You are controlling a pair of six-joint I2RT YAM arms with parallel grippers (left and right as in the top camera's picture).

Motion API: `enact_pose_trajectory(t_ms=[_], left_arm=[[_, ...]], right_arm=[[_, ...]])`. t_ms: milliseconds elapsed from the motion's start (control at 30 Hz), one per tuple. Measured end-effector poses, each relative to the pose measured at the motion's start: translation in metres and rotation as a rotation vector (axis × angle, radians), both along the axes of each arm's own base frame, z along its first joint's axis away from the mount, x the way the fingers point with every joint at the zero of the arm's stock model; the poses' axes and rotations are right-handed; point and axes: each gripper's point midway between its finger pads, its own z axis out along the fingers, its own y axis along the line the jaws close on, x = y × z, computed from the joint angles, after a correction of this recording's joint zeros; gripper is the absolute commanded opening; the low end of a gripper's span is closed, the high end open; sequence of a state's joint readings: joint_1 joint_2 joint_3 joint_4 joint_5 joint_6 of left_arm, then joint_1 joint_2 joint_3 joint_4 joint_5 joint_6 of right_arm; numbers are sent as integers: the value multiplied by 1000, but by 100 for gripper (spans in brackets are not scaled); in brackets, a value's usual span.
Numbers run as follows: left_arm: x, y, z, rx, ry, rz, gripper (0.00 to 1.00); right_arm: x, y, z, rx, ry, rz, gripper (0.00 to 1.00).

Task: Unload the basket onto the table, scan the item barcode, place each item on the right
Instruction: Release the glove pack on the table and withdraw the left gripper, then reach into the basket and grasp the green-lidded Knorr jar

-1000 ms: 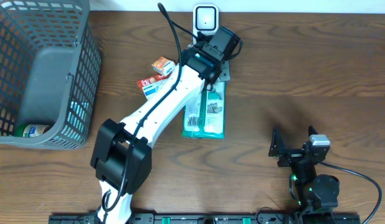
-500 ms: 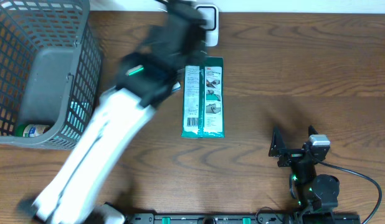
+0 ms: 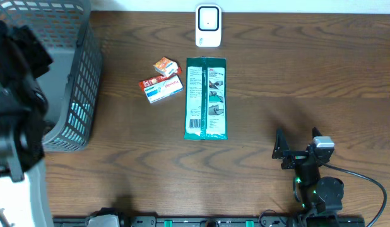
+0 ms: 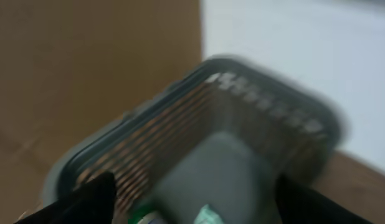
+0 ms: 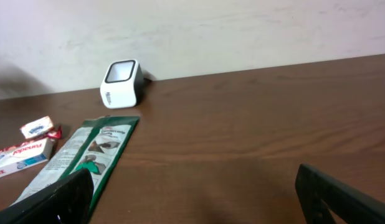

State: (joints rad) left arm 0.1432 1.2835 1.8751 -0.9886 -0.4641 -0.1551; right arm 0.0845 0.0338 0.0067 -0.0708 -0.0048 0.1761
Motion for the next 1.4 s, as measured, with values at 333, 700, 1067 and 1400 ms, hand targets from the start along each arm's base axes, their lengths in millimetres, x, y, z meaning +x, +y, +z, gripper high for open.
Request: enact_pose_trajectory(t_ms=[333, 700, 1067, 1400], left_arm=[[15, 65, -119, -160, 419, 154, 81], [32, 93, -248, -354, 702, 402, 83], [24, 110, -266, -494, 507, 722, 90], [-3, 124, -294, -588, 497, 852, 90]], right_arm=[[0, 0, 0, 0, 0, 0, 99], [0, 0, 0, 0, 0, 0, 99], [0, 0, 0, 0, 0, 0, 99], [0, 0, 0, 0, 0, 0, 99]])
